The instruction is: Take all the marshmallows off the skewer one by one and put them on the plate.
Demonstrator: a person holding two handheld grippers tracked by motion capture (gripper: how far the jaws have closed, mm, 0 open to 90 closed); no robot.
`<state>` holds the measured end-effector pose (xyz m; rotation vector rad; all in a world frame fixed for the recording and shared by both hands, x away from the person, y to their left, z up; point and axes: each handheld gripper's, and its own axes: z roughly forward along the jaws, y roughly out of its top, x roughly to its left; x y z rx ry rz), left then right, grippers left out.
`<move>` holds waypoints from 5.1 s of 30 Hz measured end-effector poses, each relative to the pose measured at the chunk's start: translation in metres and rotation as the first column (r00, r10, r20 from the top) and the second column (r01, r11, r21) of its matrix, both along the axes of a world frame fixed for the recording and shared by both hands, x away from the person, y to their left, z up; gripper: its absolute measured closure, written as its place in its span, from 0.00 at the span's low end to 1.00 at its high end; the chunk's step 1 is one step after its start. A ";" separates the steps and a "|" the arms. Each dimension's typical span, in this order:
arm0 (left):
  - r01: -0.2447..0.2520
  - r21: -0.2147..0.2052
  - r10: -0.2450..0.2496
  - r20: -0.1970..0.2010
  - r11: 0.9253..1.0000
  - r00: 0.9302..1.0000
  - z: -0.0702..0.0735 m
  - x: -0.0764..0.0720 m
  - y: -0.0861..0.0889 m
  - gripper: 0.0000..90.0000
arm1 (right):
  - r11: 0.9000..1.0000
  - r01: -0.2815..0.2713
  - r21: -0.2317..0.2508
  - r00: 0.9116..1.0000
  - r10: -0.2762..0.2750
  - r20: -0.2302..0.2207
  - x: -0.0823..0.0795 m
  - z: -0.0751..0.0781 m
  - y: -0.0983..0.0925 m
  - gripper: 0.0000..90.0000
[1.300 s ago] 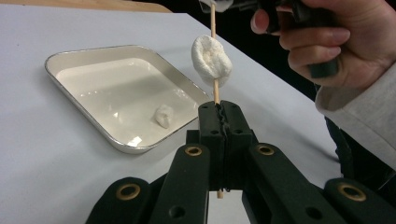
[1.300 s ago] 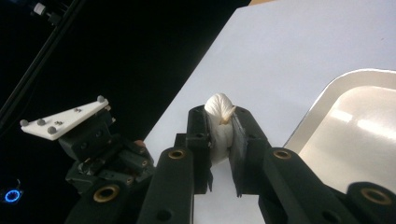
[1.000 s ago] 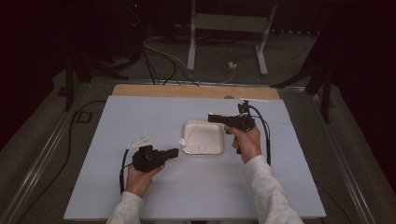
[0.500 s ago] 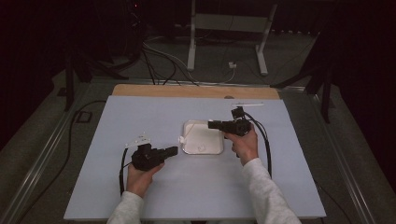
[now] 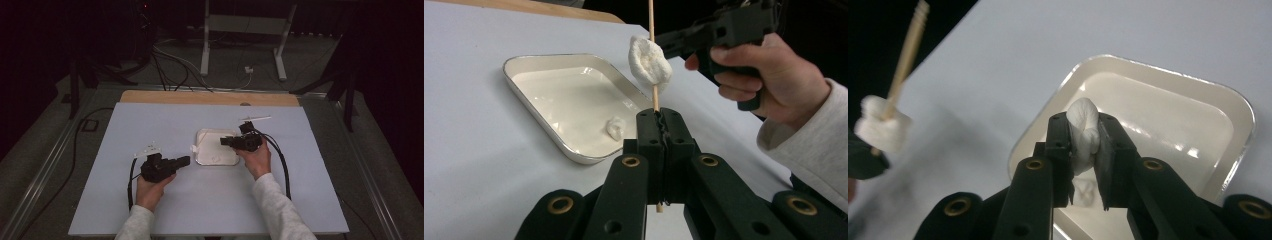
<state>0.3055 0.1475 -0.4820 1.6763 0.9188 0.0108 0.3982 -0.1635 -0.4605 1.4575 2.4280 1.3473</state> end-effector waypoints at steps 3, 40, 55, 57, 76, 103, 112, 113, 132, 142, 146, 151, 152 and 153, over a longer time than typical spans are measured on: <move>0.000 -0.001 0.000 0.000 1.000 1.000 0.000 0.000 0.000 1.00 | 1.000 0.003 -0.012 1.000 -0.003 -0.010 0.000 -0.007 0.001 0.87; -0.002 -0.010 0.002 0.000 1.000 1.000 0.000 0.000 -0.002 1.00 | 0.995 0.006 0.100 1.000 -0.008 0.018 -0.010 0.005 -0.001 0.07; 0.009 -0.022 -0.009 0.003 1.000 1.000 0.001 -0.001 -0.005 1.00 | 0.968 -0.138 0.209 0.990 0.133 0.034 -0.020 0.025 0.019 0.03; 0.012 -0.026 -0.011 0.004 1.000 1.000 0.001 -0.001 -0.005 1.00 | 0.961 -0.145 0.234 0.989 0.144 0.020 -0.021 0.025 0.023 0.08; 0.033 -0.029 -0.032 0.015 0.999 0.999 0.003 -0.002 -0.010 1.00 | 0.898 -0.232 0.373 0.940 0.306 -0.152 -0.018 0.007 0.049 0.80; 0.100 0.014 -0.101 0.023 0.995 0.995 0.001 -0.003 -0.015 1.00 | 0.916 -0.095 0.390 0.980 0.155 -0.126 0.000 0.029 0.001 0.88; 0.098 0.014 -0.099 0.030 0.995 0.995 0.002 -0.004 -0.008 1.00 | 0.916 -0.085 0.392 0.984 0.140 -0.113 0.004 0.033 0.003 0.89; 0.097 0.016 -0.098 0.030 0.995 0.995 0.002 -0.004 -0.008 1.00 | 0.916 -0.080 0.392 0.985 0.133 -0.110 0.005 0.034 0.002 0.89; 0.098 0.034 -0.098 0.014 0.995 0.995 0.000 -0.004 -0.004 1.00 | 0.942 -0.015 0.334 0.998 0.036 -0.056 0.005 0.042 -0.004 0.99; 0.058 0.027 -0.058 -0.006 0.998 0.998 -0.004 -0.004 0.008 1.00 | 0.960 0.089 0.264 0.996 -0.091 -0.004 0.007 0.051 -0.041 0.98; 0.047 0.021 -0.047 -0.005 0.999 0.999 -0.004 -0.003 0.005 1.00 | 0.979 0.094 0.180 0.996 -0.095 -0.003 0.008 0.039 -0.033 0.96; 0.037 0.016 -0.037 -0.007 0.999 0.999 -0.004 -0.003 0.005 1.00 | 0.994 0.105 0.037 0.994 -0.104 -0.016 0.012 0.014 -0.023 0.94; 0.033 0.016 -0.033 -0.005 0.999 0.999 -0.004 -0.002 0.006 1.00 | 0.994 0.103 0.031 0.994 -0.102 -0.030 0.012 0.009 -0.023 0.93; 0.029 0.014 -0.029 -0.005 0.999 1.000 -0.004 -0.003 0.006 1.00 | 0.994 0.103 0.025 0.994 -0.102 -0.037 0.013 0.004 -0.022 0.91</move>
